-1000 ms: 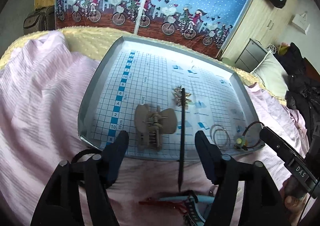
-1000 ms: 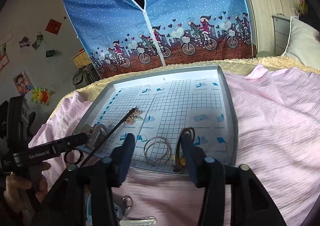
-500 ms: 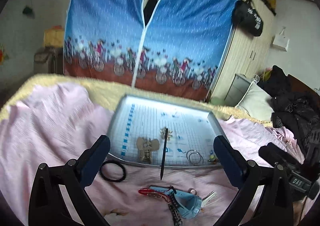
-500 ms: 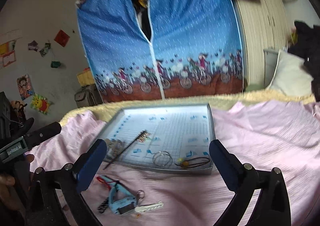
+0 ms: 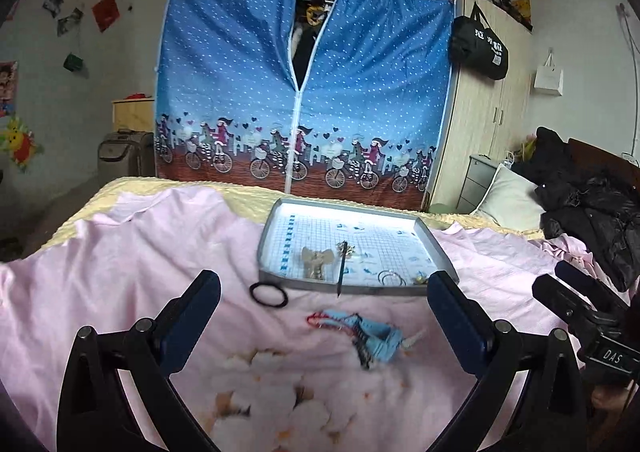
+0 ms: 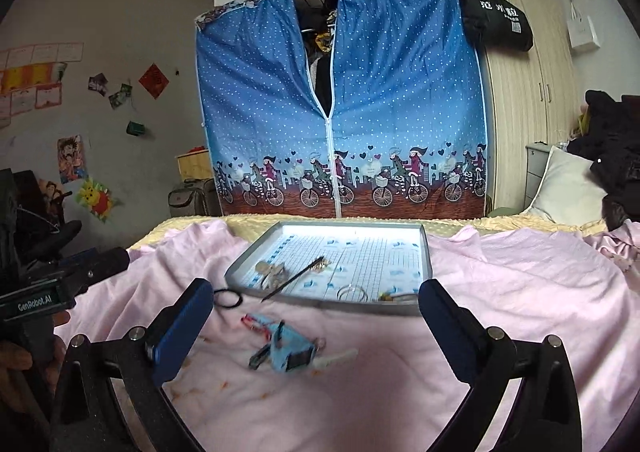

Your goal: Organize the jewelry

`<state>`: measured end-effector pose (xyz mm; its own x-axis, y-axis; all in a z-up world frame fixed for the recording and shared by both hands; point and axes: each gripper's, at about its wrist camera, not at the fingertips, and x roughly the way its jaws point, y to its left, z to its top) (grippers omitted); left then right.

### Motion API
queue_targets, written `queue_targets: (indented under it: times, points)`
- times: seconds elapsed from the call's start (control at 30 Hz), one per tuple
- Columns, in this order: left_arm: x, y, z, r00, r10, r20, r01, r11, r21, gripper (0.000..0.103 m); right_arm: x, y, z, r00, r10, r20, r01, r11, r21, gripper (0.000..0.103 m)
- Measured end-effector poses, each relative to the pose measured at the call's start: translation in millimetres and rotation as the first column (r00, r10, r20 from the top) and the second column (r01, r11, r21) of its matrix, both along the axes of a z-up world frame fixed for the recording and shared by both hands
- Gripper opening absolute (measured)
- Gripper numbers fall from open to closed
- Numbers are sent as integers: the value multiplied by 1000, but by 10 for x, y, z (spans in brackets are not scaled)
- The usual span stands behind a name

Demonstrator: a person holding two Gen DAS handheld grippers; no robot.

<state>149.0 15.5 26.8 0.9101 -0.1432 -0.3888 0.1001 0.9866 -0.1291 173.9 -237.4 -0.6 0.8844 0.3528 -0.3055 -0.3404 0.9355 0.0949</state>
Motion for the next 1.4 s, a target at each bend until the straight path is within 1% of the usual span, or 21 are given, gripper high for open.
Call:
queue_targets:
  times: [0.07,0.17,0.33,0.47,0.6,0.67,0.73,0.8,0.87,0.93,1.07,1.17,1.2,1.23,1.27,1.3,1.33,1.37,1.4]
  points:
    - [-137,33,-32,1000,18,-4,-18,1000,1,101,-134,20,-16,1000,-1,3,1,1000,-9,103]
    - [-287,106,-91,999,42,-32,-43,999,-16,101,-298,46,-61,1000,-2,-11,1,1000,-10,103]
    - [-474,174,-164,994,66,-83,-69,997,-41,101,-461,48,-205,997,-12,-75,11,1000,-6,103]
    - [-573,157,-238,989,74,-126,-76,997,-14,101,-506,35,-291,991,-28,-131,28,1000,-1,103]
    - [-591,100,-350,977,76,-199,-75,997,9,101,-455,-19,-408,974,-45,-222,48,999,12,103]
    - [-585,104,-406,973,69,-219,-70,998,3,101,-395,-46,-466,960,-56,-276,64,998,19,103]
    - [-568,110,-426,971,65,-232,-68,998,-2,101,-356,-77,-507,950,-63,-306,74,997,23,103]
    - [-536,117,-448,967,55,-248,-59,998,-7,101,-282,-107,-547,936,-43,-348,63,997,47,103]
    - [-481,114,-479,960,41,-277,-46,999,-10,101,-152,-158,-595,914,-15,-405,49,996,74,103]
    - [-384,104,-509,949,24,-314,-26,1000,-2,101,5,-226,-637,890,-18,-456,56,996,71,103]
    - [-145,49,-524,931,-26,-364,45,998,43,101,230,-263,-685,869,-19,-494,31,999,16,103]
    - [42,-1,-556,917,-67,-394,94,994,50,101,442,-241,-734,848,33,-529,-47,999,-13,103]
    - [90,-17,-595,909,-80,-408,109,993,48,100,538,-223,-753,844,60,-533,-95,995,-38,103]
    - [160,-44,-640,895,-107,-433,136,990,38,97,590,-213,-772,843,63,-534,-114,992,-62,103]
    - [233,-74,-695,874,-144,-464,171,985,16,94,655,-209,-795,840,68,-539,-133,988,-82,103]
    - [295,-96,-750,853,-173,-493,197,980,-2,84,737,-200,-831,830,89,-550,-170,980,-99,103]
    - [334,-115,-792,837,-190,-512,215,977,-11,74,777,-189,-855,828,96,-553,-187,976,-111,103]
    - [369,-144,-829,824,-205,-528,233,972,-14,69,811,-183,-877,828,101,-552,-201,972,-124,103]
    - [413,-186,-878,810,-222,-543,257,966,-12,63,845,-178,-909,827,113,-550,-219,967,-132,100]
